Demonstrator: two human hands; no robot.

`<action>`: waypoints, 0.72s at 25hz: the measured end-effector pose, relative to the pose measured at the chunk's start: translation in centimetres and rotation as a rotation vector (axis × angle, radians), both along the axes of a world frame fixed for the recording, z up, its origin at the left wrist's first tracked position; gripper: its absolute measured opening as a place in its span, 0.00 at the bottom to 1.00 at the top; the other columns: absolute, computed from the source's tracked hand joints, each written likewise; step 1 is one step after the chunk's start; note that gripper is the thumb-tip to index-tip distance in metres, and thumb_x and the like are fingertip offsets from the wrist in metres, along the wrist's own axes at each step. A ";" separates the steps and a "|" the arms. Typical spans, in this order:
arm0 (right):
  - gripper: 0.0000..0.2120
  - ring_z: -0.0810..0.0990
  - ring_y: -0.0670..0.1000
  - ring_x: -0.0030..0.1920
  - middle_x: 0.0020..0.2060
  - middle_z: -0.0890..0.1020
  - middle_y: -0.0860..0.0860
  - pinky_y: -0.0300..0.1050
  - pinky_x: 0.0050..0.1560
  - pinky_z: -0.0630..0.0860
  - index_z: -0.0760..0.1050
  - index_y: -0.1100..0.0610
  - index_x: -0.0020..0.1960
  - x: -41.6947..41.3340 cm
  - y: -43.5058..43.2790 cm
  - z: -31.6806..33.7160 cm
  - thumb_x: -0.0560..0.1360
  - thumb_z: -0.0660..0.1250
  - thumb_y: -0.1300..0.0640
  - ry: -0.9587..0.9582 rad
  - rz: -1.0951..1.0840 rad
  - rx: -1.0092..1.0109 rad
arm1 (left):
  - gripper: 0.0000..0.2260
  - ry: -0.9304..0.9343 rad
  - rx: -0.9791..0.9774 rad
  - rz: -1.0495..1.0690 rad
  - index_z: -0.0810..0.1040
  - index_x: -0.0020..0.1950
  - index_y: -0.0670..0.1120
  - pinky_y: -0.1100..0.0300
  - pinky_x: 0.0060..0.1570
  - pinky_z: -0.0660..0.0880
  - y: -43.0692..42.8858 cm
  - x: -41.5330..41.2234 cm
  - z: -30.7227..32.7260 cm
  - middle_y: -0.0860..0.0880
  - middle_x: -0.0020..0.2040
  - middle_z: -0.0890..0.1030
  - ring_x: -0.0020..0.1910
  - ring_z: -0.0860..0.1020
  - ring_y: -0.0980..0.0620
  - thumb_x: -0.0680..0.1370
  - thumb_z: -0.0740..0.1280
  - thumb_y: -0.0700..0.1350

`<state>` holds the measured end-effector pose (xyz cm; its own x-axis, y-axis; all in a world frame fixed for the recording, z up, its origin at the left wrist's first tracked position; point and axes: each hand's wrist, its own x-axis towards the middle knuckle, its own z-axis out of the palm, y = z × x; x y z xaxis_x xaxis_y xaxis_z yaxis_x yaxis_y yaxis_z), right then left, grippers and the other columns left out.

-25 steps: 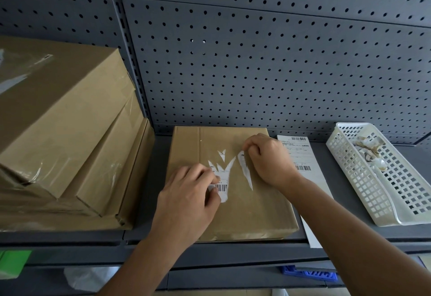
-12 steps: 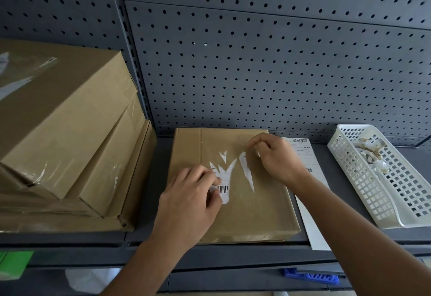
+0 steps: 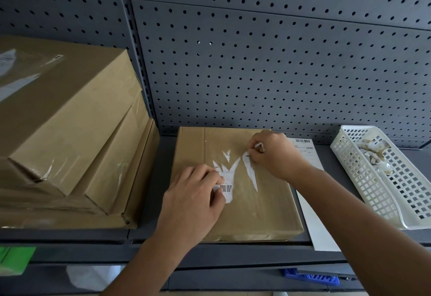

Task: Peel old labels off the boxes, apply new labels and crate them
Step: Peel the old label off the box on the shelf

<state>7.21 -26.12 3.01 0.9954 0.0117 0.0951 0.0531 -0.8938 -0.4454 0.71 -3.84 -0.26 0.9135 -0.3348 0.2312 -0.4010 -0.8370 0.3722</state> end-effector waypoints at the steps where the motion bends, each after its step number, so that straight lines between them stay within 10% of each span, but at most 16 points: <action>1: 0.04 0.79 0.48 0.41 0.44 0.81 0.50 0.42 0.46 0.78 0.80 0.57 0.45 0.3 0.3 0.3 0.74 0.67 0.62 0.013 0.005 -0.083 | 0.10 0.001 0.002 0.001 0.75 0.55 0.59 0.66 0.42 0.71 0.0 0.0 0.0 0.64 0.57 0.73 0.57 0.70 0.62 0.77 0.58 0.55; 7: 0.03 0.74 0.55 0.36 0.39 0.78 0.56 0.44 0.34 0.74 0.73 0.61 0.41 1.7 2.4 2.2 0.71 0.64 0.61 0.274 0.064 -0.421 | 0.11 0.003 0.036 0.009 0.76 0.56 0.59 0.66 0.41 0.70 0.1 0.0 -0.2 0.63 0.58 0.73 0.57 0.70 0.62 0.77 0.58 0.55; 18: 0.03 0.80 0.49 0.40 0.41 0.80 0.46 0.40 0.38 0.77 0.76 0.52 0.45 -2.1 -1.1 2.6 0.77 0.66 0.55 0.137 -0.005 0.193 | 0.10 0.004 0.001 -0.001 0.75 0.55 0.59 0.63 0.41 0.75 0.1 0.0 -0.2 0.64 0.57 0.73 0.57 0.71 0.61 0.77 0.59 0.56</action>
<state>5.07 -27.18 5.65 0.9992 0.0014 -0.0405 -0.0236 -0.7916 -0.6105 0.76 -3.76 -0.46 0.9141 -0.3356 0.2276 -0.4002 -0.8372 0.3729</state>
